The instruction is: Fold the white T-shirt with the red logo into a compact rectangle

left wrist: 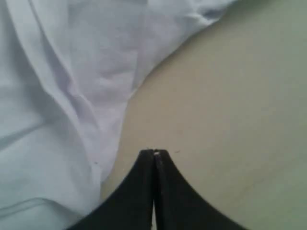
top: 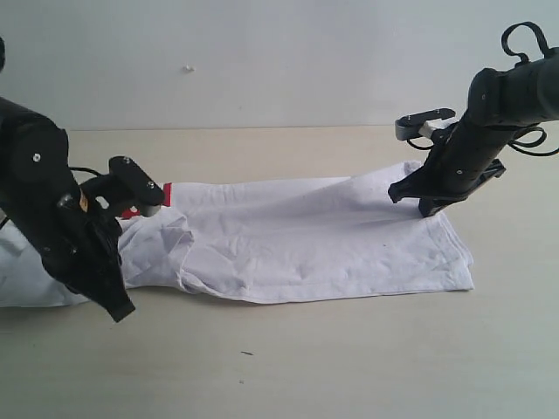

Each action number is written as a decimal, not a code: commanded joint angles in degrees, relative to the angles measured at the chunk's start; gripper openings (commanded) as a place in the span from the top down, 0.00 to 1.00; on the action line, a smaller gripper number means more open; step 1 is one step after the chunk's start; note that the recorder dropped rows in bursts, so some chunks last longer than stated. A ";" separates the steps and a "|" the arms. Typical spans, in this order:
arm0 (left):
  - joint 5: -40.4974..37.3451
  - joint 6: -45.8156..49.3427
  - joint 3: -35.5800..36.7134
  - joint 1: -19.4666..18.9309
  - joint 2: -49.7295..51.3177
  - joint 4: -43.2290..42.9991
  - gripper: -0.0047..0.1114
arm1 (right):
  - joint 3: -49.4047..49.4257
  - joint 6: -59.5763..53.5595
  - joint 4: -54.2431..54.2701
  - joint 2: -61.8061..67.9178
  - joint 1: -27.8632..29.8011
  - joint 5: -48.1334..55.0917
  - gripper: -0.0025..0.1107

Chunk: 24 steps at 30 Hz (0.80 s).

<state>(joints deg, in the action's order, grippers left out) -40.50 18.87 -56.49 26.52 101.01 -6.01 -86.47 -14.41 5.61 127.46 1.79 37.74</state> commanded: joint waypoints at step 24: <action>10.96 -18.87 -9.82 -8.60 3.13 -15.23 0.96 | 0.52 -0.90 1.62 -0.29 0.14 -0.31 0.98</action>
<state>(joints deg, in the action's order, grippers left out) -25.81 -6.92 -65.93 17.97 105.95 -29.63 -86.47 -14.78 6.83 127.46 1.79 37.74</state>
